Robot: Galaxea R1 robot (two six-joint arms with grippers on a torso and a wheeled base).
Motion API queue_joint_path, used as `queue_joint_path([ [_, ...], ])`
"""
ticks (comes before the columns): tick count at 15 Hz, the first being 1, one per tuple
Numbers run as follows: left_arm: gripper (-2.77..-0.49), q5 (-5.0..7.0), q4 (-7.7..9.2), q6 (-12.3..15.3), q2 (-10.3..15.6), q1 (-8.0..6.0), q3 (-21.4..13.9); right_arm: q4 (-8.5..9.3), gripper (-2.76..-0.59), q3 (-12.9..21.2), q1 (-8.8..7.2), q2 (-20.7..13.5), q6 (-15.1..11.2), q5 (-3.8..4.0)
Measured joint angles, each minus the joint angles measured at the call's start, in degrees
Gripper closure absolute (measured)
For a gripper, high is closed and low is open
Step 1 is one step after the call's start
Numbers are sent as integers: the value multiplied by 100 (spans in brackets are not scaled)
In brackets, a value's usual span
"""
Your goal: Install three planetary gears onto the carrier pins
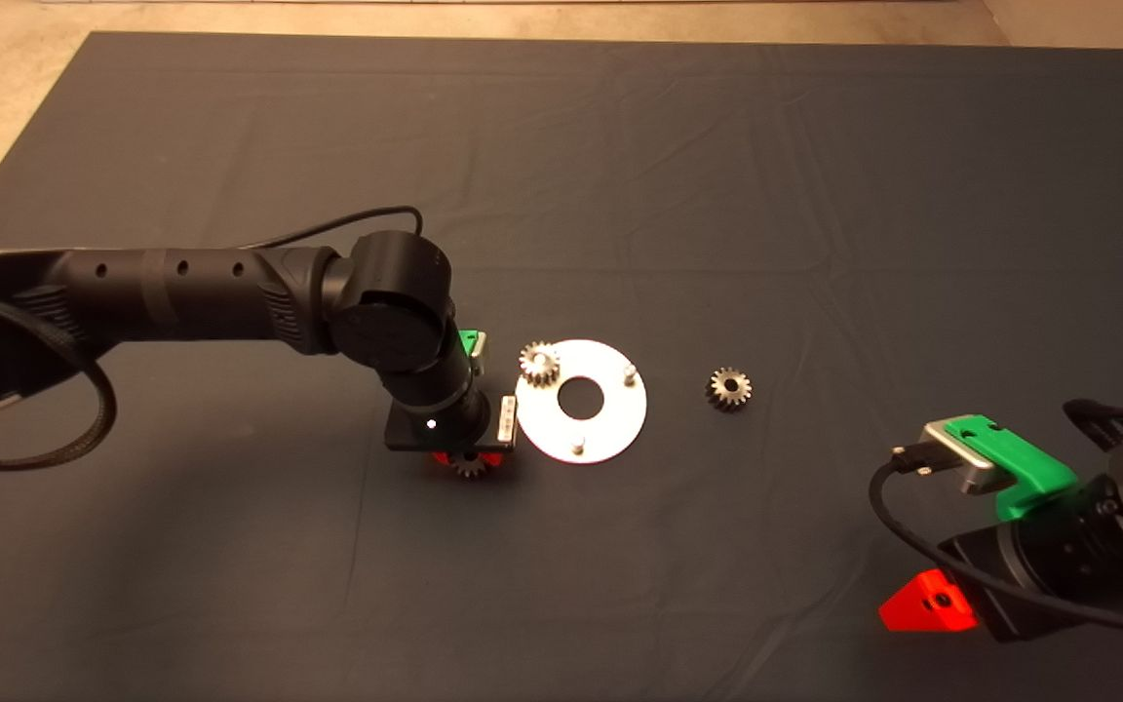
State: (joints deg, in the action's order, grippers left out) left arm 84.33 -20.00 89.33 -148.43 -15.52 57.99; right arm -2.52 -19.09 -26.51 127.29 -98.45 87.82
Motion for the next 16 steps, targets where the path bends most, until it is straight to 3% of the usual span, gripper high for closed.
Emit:
queue_joint_path([
  [2, -71, 134, 39, 46, -82, -207, 0, 0, -275, 0, 0, 2, 0, -1],
  [4, -70, 183, 33, 72, -177, -361, 2, 0, -275, 0, 2, 0, 0, 0],
  [6, -70, 177, 56, 127, -375, -336, 0, 0, -275, 0, 0, -1, 0, 2],
  [10, -70, 164, 63, 339, -716, -421, 0, 0, -275, 0, 0, -1, 0, 2],
  [16, -70, 205, 63, 342, -711, -475, 0, 0, -275, -4, 0, -1, 0, 2],
])
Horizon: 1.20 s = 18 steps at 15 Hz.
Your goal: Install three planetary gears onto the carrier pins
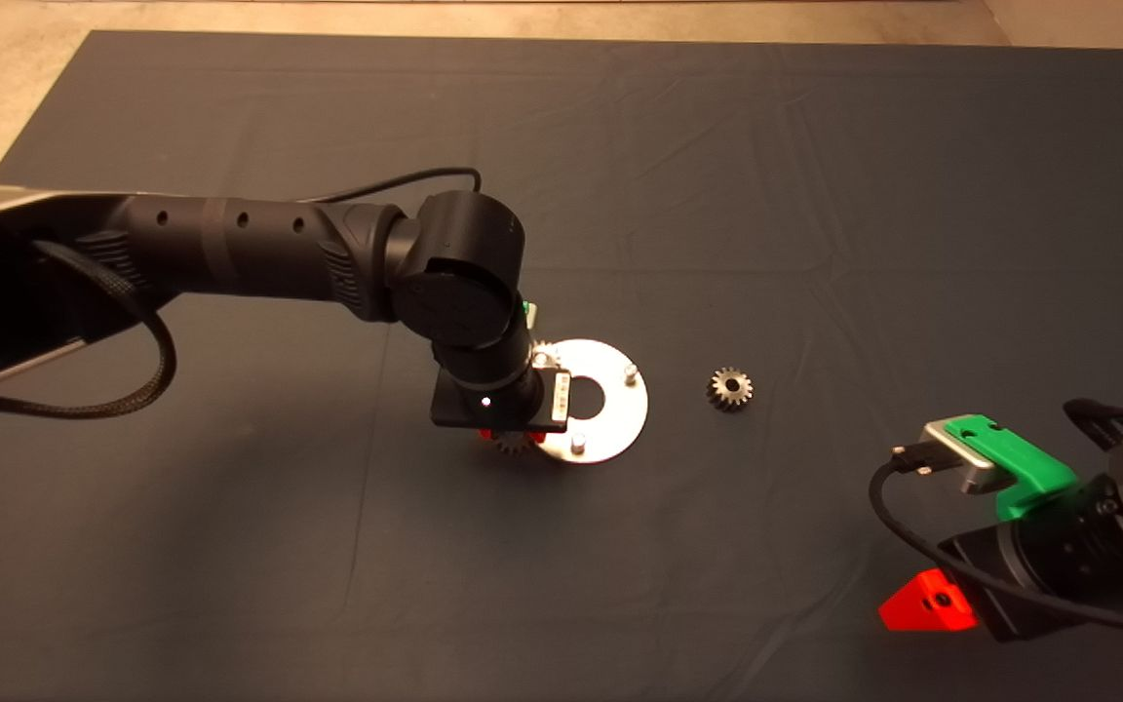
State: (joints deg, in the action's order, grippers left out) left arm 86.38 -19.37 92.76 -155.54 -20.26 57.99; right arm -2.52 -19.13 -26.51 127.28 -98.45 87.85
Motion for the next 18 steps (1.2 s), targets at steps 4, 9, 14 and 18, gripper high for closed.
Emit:
queue_joint_path([
  [4, -70, 20, 0, -6, -119, -137, 0, 0, -275, 0, 0, -2, 0, 0],
  [9, -70, -17, 6, -21, -562, -245, 2, 0, -275, -2, 0, -2, 0, 0],
  [14, -70, 69, 140, -177, -611, -245, 187, 0, -275, -7, 0, 0, 0, -6],
  [18, -70, 79, 352, -318, -735, -243, 408, 0, -275, -7, 0, 1, 0, -4],
])
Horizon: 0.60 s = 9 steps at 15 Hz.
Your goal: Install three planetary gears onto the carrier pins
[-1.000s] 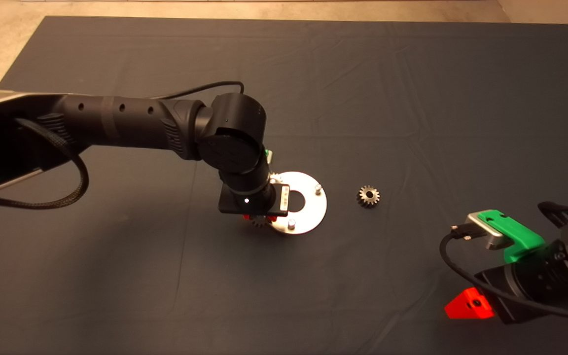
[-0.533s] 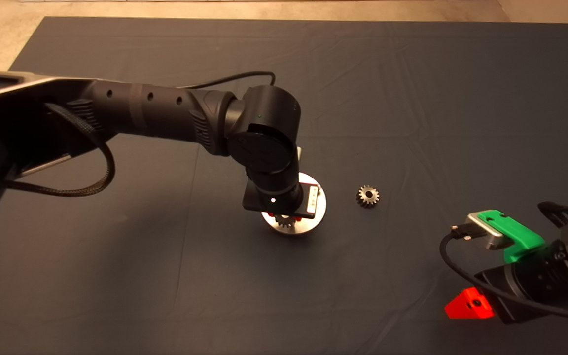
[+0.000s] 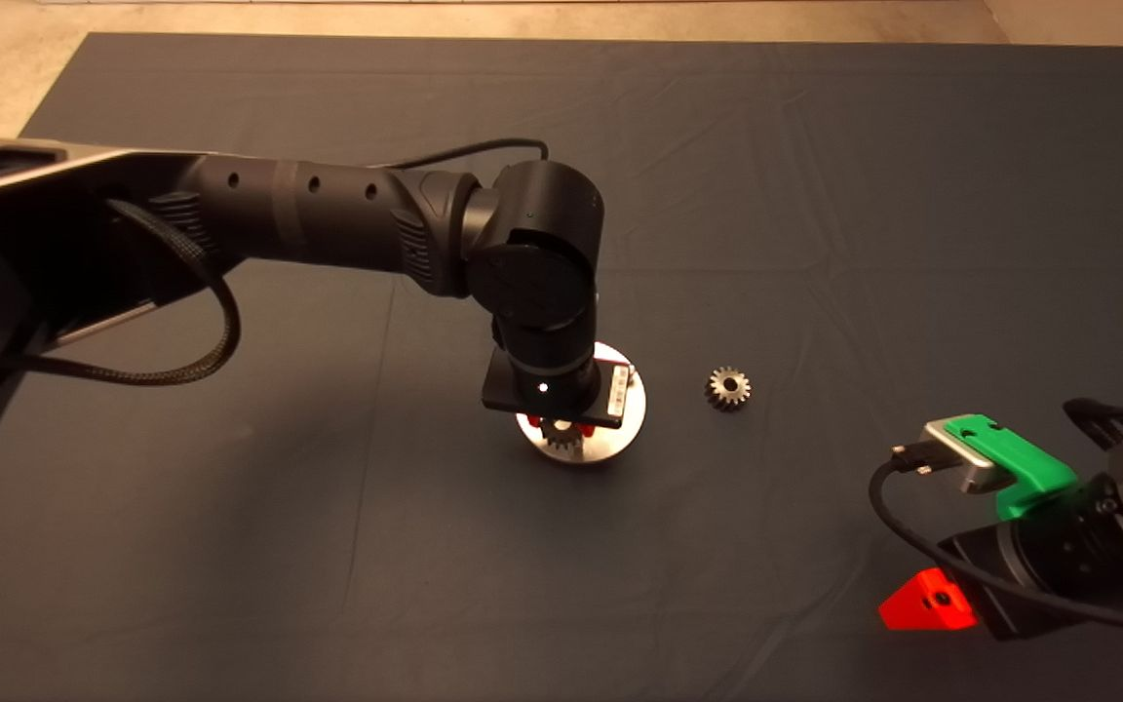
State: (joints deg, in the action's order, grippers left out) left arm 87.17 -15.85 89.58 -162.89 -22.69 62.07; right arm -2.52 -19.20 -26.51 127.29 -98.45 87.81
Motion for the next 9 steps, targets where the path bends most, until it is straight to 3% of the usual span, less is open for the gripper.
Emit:
queue_joint_path([
  [5, -70, 23, 39, -162, -284, -1, 257, 0, -275, 0, 1, -1, 0, 3],
  [9, -70, 29, 61, -204, -359, 0, 373, 0, -275, 0, 0, -1, 0, 1],
])
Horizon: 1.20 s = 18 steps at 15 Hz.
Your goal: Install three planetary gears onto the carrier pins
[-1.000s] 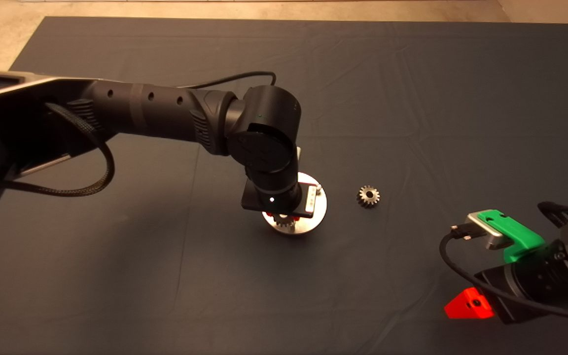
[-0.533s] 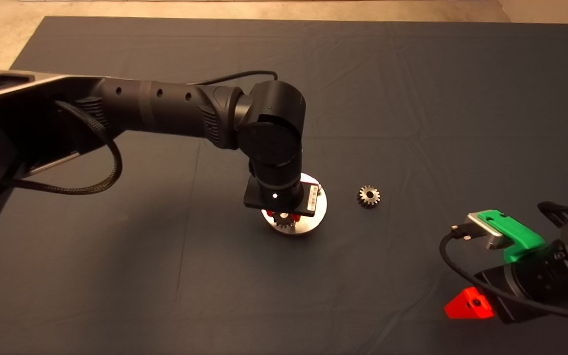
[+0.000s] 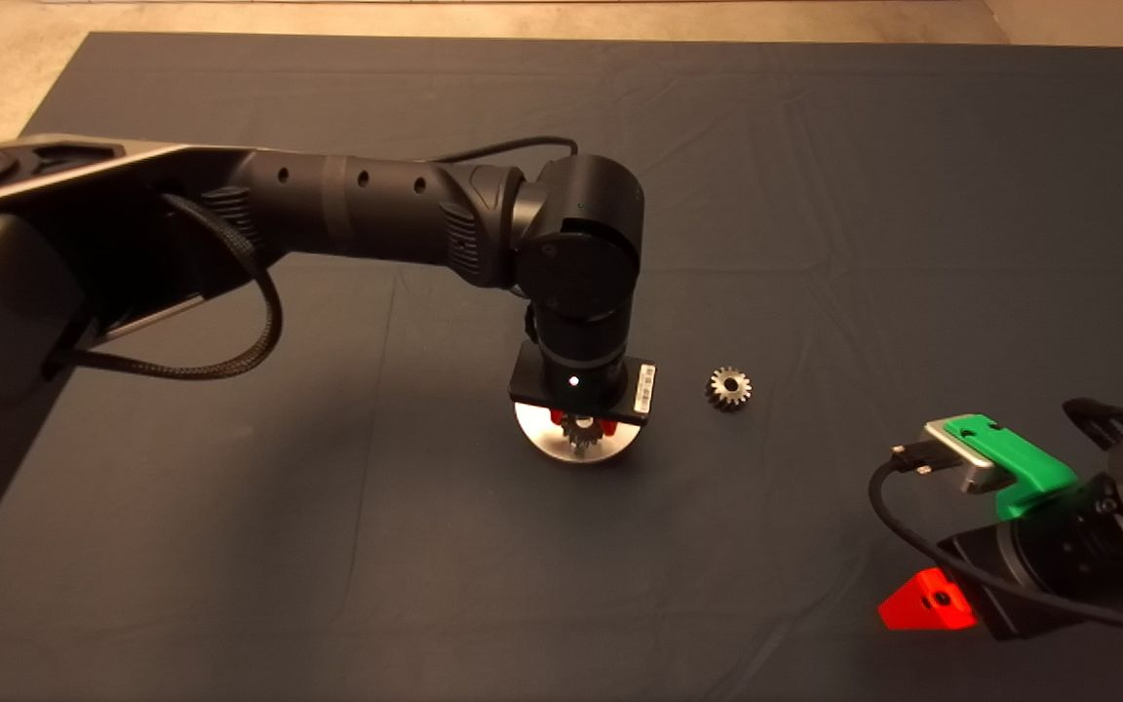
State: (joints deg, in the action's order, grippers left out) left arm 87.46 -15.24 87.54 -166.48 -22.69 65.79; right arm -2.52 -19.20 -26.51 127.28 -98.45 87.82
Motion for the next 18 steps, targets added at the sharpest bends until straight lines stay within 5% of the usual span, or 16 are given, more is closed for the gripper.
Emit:
queue_joint_path([
  [18, -70, -3, 11, -279, -6, 48, 215, 0, -275, 0, 0, 0, 0, 2],
])
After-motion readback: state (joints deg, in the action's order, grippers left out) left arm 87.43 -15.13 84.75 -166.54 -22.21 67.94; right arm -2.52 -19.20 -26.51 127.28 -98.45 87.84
